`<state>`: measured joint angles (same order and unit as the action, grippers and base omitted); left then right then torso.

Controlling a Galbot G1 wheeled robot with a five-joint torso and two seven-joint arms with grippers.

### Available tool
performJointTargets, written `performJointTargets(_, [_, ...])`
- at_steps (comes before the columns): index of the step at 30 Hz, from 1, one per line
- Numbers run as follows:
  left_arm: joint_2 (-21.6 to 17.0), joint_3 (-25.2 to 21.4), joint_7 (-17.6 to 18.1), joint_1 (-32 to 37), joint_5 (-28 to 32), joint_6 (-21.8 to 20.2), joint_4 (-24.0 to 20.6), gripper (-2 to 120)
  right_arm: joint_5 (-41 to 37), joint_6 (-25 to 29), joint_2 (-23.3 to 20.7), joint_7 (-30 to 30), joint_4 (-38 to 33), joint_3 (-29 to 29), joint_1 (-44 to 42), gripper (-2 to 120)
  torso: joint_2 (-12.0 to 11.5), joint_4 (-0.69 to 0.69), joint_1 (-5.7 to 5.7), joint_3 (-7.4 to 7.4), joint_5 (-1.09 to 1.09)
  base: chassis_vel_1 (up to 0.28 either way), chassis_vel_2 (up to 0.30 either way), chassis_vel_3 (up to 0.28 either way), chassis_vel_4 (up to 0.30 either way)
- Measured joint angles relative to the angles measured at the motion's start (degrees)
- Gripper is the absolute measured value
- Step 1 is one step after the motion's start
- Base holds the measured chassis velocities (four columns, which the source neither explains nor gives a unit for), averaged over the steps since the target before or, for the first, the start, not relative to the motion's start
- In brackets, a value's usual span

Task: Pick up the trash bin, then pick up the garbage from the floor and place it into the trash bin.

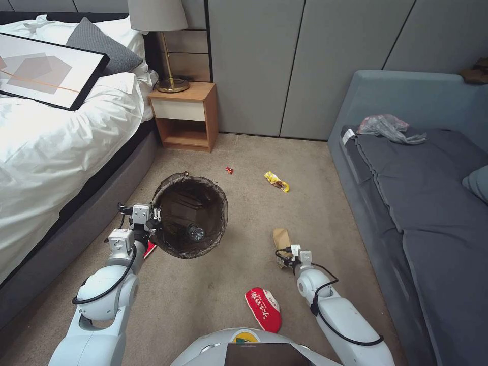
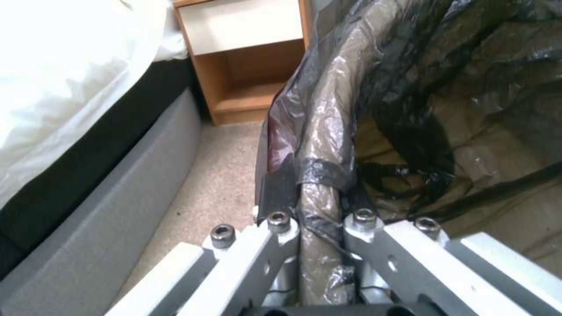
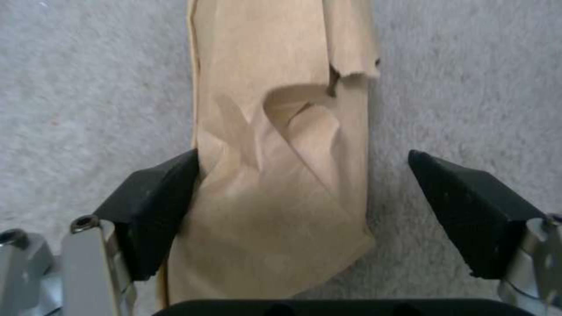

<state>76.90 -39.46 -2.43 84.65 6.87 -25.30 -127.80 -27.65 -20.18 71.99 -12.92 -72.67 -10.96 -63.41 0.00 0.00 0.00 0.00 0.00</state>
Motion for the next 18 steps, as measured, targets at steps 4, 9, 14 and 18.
performJointTargets(4, [-0.01,-0.17,0.0,0.03,0.03,0.01,0.0,3,0.56,0.92,0.57,0.62,2.4,-0.3,1.0,90,0.0,0.01,0.0,0.0,0.0,0.0,0.0,0.0,0.0])
performJointTargets(9, [0.27,-0.17,0.0,0.0,0.01,0.02,0.0,3,2.11,1.66,0.87,1.31,3.79,-0.66,1.55,73,0.0,0.01,0.0,0.0,0.0,0.0,0.0,0.0,0.0])
performJointTargets(14, [0.12,-0.36,-0.02,0.02,0.01,0.04,0.09,3,2.55,2.0,0.57,1.69,3.35,-0.83,1.05,63,0.0,0.02,0.0,0.0,0.0,0.0,0.0,0.0,0.0])
performJointTargets(18, [0.16,-0.22,-0.04,-0.15,0.02,0.01,0.18,3,3.1,2.16,0.31,1.72,2.95,-1.08,0.84,52,0.0,0.01,0.0,0.0,0.0,0.0,0.0,0.0,0.0])
